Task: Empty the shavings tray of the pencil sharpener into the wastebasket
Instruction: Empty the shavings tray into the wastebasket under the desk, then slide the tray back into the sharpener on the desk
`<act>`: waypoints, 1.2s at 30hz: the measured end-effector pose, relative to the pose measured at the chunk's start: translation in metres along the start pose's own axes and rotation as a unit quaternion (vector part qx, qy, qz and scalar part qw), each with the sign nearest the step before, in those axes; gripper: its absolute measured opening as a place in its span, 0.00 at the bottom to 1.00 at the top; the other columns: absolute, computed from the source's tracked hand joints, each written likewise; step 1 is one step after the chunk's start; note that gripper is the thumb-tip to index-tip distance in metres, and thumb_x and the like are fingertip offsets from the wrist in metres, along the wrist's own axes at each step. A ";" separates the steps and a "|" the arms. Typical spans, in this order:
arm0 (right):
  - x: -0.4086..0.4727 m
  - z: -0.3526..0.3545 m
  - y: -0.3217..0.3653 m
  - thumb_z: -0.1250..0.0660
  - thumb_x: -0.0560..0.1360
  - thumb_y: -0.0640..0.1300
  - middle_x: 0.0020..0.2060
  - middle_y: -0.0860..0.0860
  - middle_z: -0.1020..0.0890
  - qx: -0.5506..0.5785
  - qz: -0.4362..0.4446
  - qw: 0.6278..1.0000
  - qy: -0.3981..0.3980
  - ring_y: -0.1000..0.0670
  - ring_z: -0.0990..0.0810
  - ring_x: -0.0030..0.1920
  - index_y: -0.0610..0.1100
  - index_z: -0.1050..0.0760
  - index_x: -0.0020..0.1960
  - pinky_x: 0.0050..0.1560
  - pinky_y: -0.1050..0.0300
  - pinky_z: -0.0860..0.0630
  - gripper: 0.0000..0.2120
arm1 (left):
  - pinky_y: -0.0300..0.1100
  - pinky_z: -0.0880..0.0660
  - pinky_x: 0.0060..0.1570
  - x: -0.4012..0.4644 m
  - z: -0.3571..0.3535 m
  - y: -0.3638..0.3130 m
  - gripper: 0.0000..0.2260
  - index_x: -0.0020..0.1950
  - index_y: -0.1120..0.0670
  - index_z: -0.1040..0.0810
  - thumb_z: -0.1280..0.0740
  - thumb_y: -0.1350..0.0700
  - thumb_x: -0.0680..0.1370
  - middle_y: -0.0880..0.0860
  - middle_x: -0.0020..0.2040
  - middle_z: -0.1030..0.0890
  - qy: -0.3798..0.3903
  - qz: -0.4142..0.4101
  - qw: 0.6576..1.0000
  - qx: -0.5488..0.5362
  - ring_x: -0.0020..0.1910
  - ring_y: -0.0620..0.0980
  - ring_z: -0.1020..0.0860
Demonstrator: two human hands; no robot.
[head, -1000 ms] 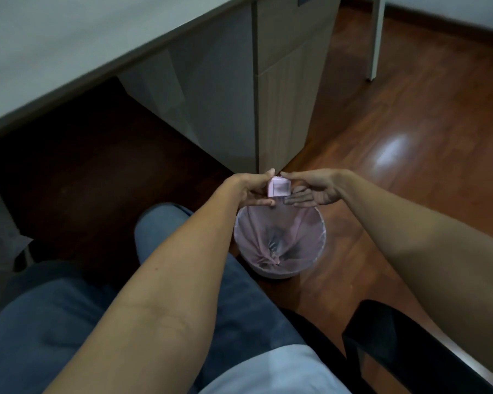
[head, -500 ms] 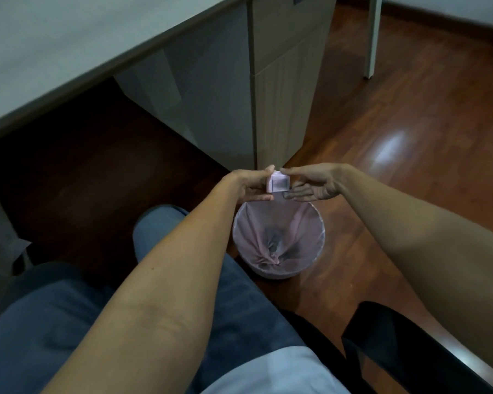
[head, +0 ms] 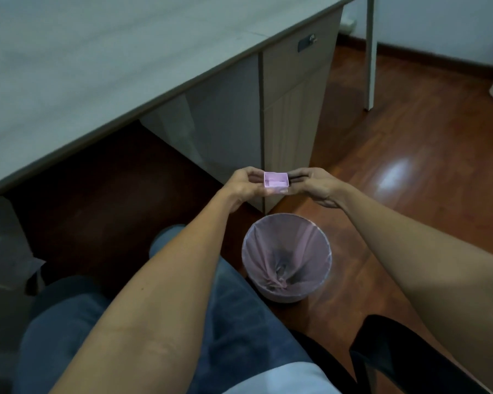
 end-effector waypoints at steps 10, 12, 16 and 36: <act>-0.018 -0.005 0.114 0.26 0.67 0.24 0.53 0.41 0.16 0.013 0.147 0.989 -0.012 0.50 0.15 0.51 0.34 0.24 0.63 0.54 0.60 0.18 0.25 | 0.31 0.21 0.48 -0.022 0.038 -0.101 0.26 0.67 0.67 0.26 0.24 0.71 0.70 0.62 0.61 0.19 -0.051 -0.162 0.985 0.034 0.55 0.52 0.20; -0.024 -0.007 0.144 0.25 0.67 0.26 0.54 0.42 0.15 0.000 0.170 0.985 -0.004 0.48 0.15 0.54 0.35 0.23 0.63 0.55 0.59 0.19 0.26 | 0.29 0.21 0.47 -0.029 0.051 -0.127 0.25 0.67 0.68 0.26 0.25 0.71 0.71 0.65 0.63 0.19 -0.059 -0.197 0.978 0.048 0.55 0.53 0.20; -0.037 -0.017 0.209 0.24 0.67 0.27 0.56 0.40 0.16 -0.028 0.225 0.974 0.010 0.46 0.16 0.57 0.35 0.22 0.63 0.58 0.57 0.20 0.25 | 0.28 0.21 0.46 -0.050 0.078 -0.181 0.24 0.67 0.66 0.24 0.23 0.65 0.72 0.61 0.61 0.18 -0.071 -0.242 0.966 0.062 0.53 0.51 0.19; -0.080 -0.237 0.421 0.26 0.73 0.33 0.60 0.40 0.16 -0.105 0.378 0.893 0.220 0.47 0.18 0.62 0.33 0.23 0.65 0.66 0.58 0.25 0.21 | 0.44 0.24 0.65 -0.224 0.293 -0.287 0.23 0.66 0.62 0.22 0.23 0.60 0.72 0.57 0.60 0.16 -0.239 -0.281 0.927 0.069 0.60 0.51 0.17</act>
Point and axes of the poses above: each hand's wrist, its own x-axis towards the middle knuckle, its own z-axis out of the back of the hand, y = z × x, the point moved 4 cm from there along x, towards the middle knuckle
